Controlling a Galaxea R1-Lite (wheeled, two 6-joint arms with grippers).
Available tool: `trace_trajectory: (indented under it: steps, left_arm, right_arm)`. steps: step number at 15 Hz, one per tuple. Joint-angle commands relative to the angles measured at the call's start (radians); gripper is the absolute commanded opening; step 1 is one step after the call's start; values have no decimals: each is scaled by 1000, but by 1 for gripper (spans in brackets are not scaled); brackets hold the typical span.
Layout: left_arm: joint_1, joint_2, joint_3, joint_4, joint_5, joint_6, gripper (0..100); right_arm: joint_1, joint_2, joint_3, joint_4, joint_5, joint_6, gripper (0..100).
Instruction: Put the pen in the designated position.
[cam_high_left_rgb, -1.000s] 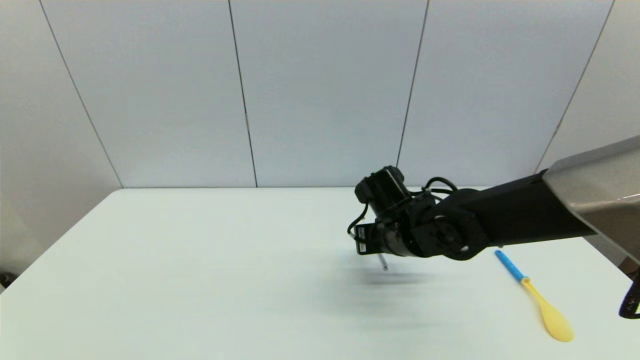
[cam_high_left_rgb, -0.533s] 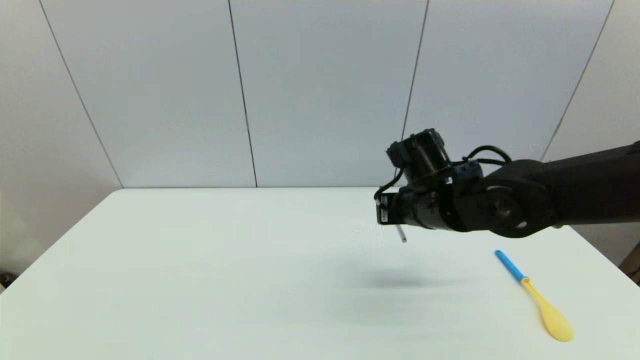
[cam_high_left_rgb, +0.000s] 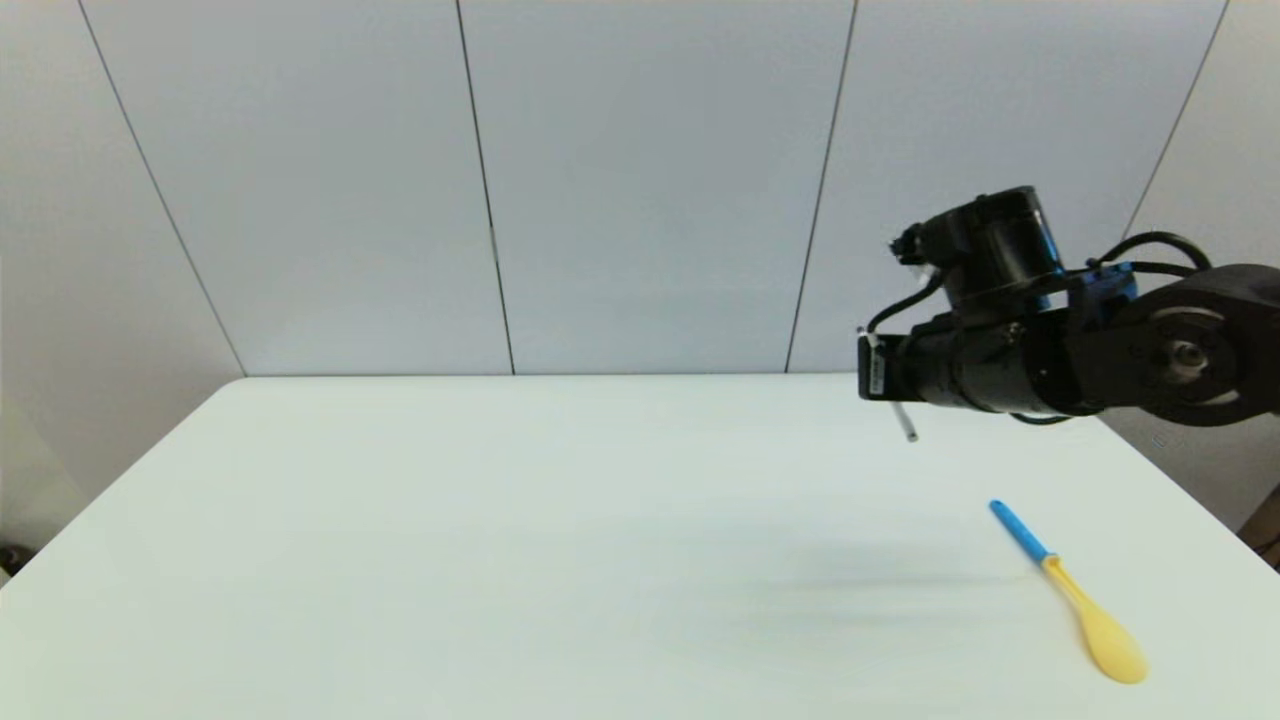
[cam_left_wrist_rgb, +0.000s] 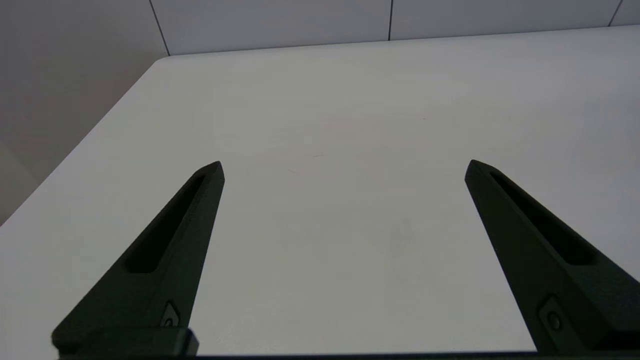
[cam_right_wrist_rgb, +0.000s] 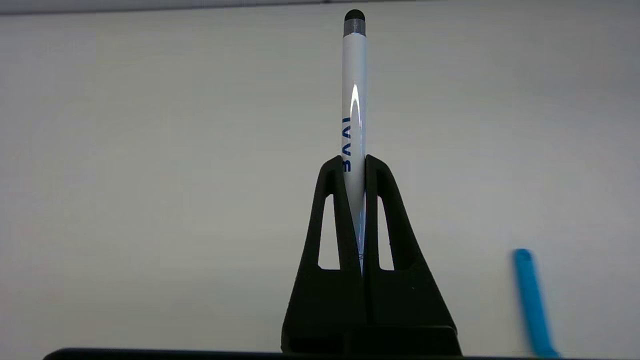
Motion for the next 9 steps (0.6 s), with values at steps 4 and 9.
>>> trace_trajectory:
  steps: [4, 9]
  left_arm:
    - [0, 1, 11, 0, 0, 1, 100]
    - [0, 1, 11, 0, 0, 1, 100]
  right_arm:
    - [-294, -159, 109, -3, 0, -138, 0]
    - [-403, -165, 117, -9, 14, -230, 0]
